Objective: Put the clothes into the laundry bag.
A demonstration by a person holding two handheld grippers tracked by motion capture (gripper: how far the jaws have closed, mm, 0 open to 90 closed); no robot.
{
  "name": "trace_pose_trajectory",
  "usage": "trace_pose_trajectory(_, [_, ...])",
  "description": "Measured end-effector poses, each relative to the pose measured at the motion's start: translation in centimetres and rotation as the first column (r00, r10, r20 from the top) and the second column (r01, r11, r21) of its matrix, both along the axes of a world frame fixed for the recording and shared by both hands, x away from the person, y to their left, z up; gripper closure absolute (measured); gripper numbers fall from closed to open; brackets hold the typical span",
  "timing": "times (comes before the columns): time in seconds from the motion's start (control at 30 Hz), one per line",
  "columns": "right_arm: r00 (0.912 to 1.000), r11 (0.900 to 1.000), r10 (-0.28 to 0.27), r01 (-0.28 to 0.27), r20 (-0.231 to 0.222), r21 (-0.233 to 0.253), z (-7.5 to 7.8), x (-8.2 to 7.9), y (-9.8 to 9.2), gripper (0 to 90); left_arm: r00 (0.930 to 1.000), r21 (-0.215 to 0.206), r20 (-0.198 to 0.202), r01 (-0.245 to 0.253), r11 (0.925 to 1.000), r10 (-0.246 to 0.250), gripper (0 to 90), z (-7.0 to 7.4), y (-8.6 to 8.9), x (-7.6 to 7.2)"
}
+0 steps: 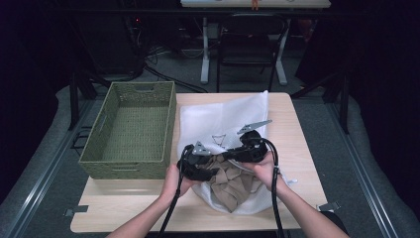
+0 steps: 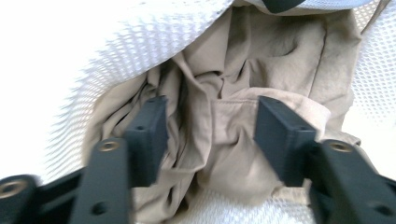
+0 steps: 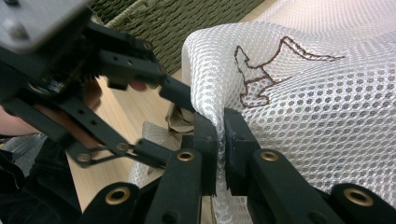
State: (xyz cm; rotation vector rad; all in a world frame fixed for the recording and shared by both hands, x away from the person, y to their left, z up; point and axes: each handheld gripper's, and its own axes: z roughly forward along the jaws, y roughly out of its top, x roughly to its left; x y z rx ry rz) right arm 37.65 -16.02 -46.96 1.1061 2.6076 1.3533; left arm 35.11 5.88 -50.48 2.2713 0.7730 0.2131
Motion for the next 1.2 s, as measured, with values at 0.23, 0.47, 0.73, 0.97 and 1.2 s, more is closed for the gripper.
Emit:
trace_pose_trajectory(0.23, [0.9999,1.0,0.0,0.0,0.011,-0.012,0.0,0.0,0.0,85.5,0.9993,0.032,0.007,-0.037,0.9988,0.036,30.6,0.9,1.6,0.0])
trace_pose_trajectory(0.47, [0.9999,1.0,-0.004,0.004,0.013,-0.013,0.0,0.1,-0.1,85.6,0.9963,0.068,-0.056,-0.062,0.9958,0.065,36.8,-0.8,1.7,0.8])
trace_pose_trajectory(0.73, [1.0,1.0,0.0,0.0,0.006,-0.019,-0.1,0.0,0.2,85.6,0.9908,0.054,-0.078,-0.106,0.9929,0.11,64.0,-3.4,1.8,1.6])
trace_pose_trajectory(0.97, [0.9998,1.0,0.003,-0.003,0.02,-0.01,0.1,0.0,0.5,85.7,0.9975,-0.028,-0.039,-0.06,0.9978,0.059,76.6,-2.0,1.2,1.3])
trace_pose_trajectory(1.2, [0.9998,1.0,0.007,-0.007,0.02,0.016,0.2,-0.2,0.7,85.7,0.9998,-0.053,0.016,0.014,0.9985,-0.014,81.5,-1.6,-1.3,0.2])
